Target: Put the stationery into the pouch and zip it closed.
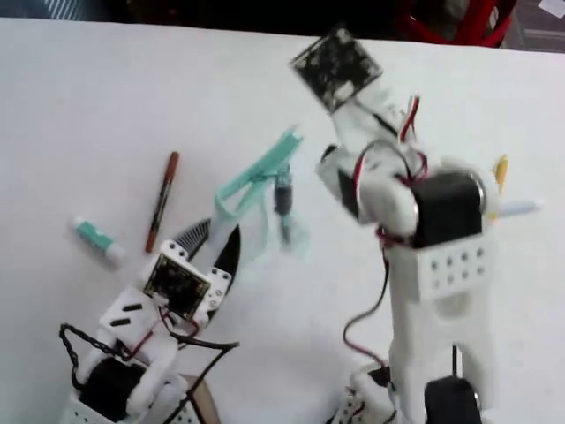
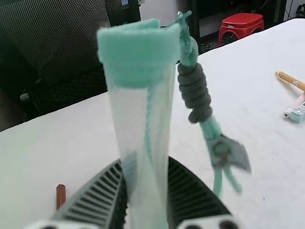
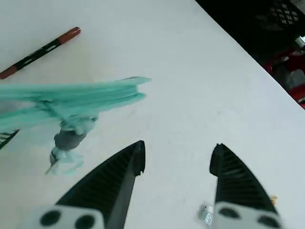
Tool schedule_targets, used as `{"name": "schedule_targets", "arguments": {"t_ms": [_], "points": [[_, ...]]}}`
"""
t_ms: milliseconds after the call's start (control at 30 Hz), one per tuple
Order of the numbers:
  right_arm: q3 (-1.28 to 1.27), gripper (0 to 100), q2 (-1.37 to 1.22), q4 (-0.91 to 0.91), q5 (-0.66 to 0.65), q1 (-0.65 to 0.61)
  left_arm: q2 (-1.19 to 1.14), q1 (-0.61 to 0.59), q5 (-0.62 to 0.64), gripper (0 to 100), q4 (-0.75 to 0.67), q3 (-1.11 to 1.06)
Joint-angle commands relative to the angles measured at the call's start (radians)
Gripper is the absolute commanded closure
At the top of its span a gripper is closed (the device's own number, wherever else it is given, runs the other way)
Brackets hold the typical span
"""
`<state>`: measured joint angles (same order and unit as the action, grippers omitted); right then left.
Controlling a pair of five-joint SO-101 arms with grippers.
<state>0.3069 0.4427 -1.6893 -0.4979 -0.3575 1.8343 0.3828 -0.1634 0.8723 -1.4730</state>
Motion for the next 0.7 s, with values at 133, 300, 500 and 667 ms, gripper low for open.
{"name": "schedule_targets", "arguments": {"t_ms": [133, 300, 500, 667], "points": [[-0.252, 76.9, 0.226, 0.033, -0.020, -0.174, -0.008, -0.015, -0.009, 98, 0.018, -0.038], [-0.620, 76.9, 0.460, 0.265, 0.014, -0.216, -0.008, -0.015, -0.009, 98, 0.018, -0.038], [-1.034, 76.9, 0.619, 0.644, 0.129, -0.216, -0.008, -0.015, -0.009, 98, 0.018, -0.038], [-1.073, 76.9, 0.665, 0.659, 0.176, -0.275, -0.008, -0.015, -0.009, 98, 0.018, -0.038]]}}
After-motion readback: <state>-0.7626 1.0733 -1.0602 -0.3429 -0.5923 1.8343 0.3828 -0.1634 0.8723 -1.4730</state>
